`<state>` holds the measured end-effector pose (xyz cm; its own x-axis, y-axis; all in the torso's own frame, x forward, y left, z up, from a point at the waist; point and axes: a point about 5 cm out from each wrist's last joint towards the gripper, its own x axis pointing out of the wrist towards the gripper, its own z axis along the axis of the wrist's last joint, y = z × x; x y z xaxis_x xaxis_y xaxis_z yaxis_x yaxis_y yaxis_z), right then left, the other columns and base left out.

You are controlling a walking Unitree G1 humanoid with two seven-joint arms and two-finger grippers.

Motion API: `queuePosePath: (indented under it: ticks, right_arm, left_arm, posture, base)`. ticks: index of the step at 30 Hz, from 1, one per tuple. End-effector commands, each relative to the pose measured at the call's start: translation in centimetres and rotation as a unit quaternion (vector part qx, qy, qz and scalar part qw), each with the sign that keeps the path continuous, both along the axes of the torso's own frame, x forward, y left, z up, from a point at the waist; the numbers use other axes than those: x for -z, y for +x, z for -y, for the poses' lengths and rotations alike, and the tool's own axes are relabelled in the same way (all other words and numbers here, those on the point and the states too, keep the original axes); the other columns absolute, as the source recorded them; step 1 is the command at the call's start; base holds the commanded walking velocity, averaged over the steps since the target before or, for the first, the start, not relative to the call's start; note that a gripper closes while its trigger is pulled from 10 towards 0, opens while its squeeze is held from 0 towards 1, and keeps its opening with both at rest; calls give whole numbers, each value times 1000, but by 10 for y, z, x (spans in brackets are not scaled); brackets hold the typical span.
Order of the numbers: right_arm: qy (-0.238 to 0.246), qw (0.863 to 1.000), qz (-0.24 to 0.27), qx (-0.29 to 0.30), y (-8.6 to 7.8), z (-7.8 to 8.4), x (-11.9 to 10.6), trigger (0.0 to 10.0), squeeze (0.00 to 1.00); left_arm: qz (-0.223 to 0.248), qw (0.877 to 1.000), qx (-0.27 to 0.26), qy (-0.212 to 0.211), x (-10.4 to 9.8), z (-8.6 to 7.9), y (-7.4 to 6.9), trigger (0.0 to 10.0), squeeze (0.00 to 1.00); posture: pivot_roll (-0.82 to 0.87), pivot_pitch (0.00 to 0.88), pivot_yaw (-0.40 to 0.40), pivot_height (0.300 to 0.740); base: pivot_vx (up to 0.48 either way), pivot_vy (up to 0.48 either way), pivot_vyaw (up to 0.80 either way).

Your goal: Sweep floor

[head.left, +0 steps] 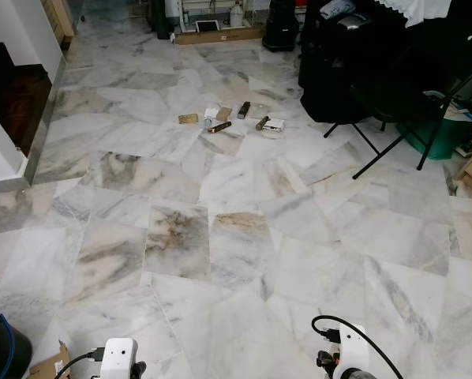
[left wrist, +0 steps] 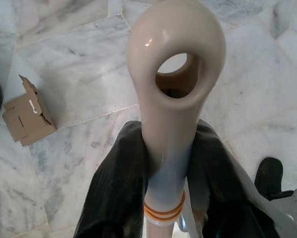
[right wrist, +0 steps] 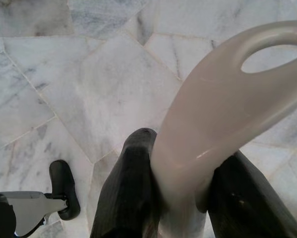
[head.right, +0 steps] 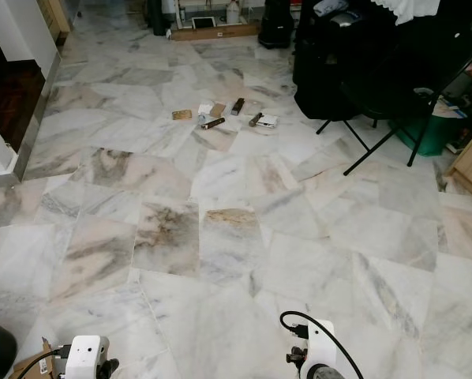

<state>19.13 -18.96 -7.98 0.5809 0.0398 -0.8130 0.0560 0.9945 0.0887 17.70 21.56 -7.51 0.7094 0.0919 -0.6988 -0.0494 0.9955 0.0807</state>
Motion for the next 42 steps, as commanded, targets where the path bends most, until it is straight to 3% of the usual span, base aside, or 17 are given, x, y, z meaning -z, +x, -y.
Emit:
queuePosePath:
  ticks: [1, 6, 10, 12, 18, 24, 34, 36, 41, 42]
  right_arm:
    - [15, 1000, 12, -14, 7, -8, -3, 10000, 0]
    - [5, 1000, 5, -10, 0, 9, -2, 10000, 0]
    - [3, 1000, 3, -9, -3, 14, -1, 10000, 0]
    - [-3, 1000, -4, -4, -12, 26, 0, 10000, 0]
    - [-11, 1000, -12, 3, -21, 36, 2, 10000, 0]
    - [0, 1000, -10, 13, -20, 28, 4, 10000, 0]
    - [1, 1000, 0, -23, -5, -8, 3, 10000, 0]
    - [2, 1000, 1, -21, -4, -7, 3, 10000, 0]
    - [-11, 1000, 0, -16, -7, 24, -1, 10000, 0]
    - [-11, 1000, 0, -16, -7, 24, -1, 10000, 0]
  left_arm:
    - [-26, 1000, 0, 6, 6, -2, -11, 10000, 0]
    - [-27, 1000, 0, 3, 6, 0, -11, 10000, 0]
    - [-28, 1000, -1, 3, 7, 0, -12, 10000, 0]
    - [-29, 1000, -1, 5, 7, 0, -12, 10000, 0]
    - [-27, 1000, -6, 8, 6, -2, -12, 10000, 0]
    - [-21, 1000, -11, 13, 5, -4, -10, 10000, 0]
    - [-18, 1000, -15, 13, 4, -4, -9, 10000, 0]
    - [-18, 1000, -17, 13, 4, -3, -9, 10000, 0]
    - [-17, 1000, -19, 10, 5, -2, -9, 10000, 0]
    - [-17, 1000, -19, 10, 5, -2, -9, 10000, 0]
  posture:
    - [28, 85, -25, 740]
    - [26, 88, -28, 740]
    - [27, 88, -29, 740]
    - [27, 88, -29, 740]
    - [28, 89, -29, 740]
    - [28, 91, -31, 740]
    - [28, 87, -34, 740]
    - [29, 89, -38, 740]
    - [30, 88, -42, 740]
    - [30, 88, -42, 740]
  base:
    - [0, 0, 800]
    - [0, 0, 800]
    - [0, 0, 800]
    - [0, 0, 800]
    - [0, 0, 794]
    - [0, 0, 0]
    - [264, 0, 294]
    - [330, 0, 737]
    - [330, 0, 173]
    - [330, 0, 0]
